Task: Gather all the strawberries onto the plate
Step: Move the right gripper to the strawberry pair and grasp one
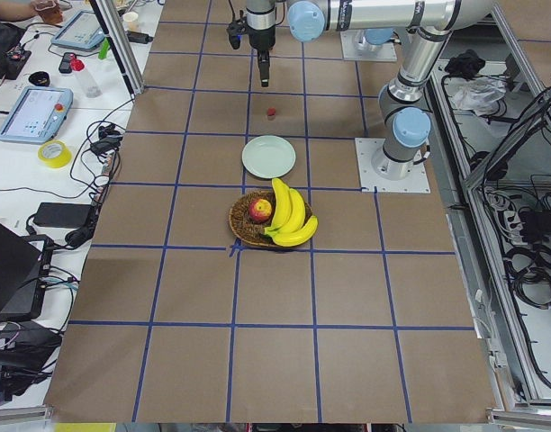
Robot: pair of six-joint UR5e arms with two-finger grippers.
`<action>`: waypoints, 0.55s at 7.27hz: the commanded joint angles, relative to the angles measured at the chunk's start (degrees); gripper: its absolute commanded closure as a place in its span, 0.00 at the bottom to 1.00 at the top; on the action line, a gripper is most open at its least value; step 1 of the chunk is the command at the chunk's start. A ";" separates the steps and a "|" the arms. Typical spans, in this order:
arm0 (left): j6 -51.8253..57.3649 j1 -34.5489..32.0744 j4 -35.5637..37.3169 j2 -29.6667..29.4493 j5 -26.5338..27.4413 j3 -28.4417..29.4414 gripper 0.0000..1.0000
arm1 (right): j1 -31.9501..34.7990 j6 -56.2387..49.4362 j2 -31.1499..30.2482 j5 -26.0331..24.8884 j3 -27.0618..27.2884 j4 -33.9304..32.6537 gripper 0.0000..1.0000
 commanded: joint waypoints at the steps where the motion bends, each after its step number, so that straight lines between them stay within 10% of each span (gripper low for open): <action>1: -0.09 -0.09 0.27 0.03 -0.32 0.09 0.00 | -0.57 -0.07 0.86 0.13 0.21 -0.04 0.20; 4: -0.18 -0.09 1.50 -0.49 -0.14 -0.09 0.00 | -0.57 -0.25 1.57 -1.26 1.52 -0.04 0.60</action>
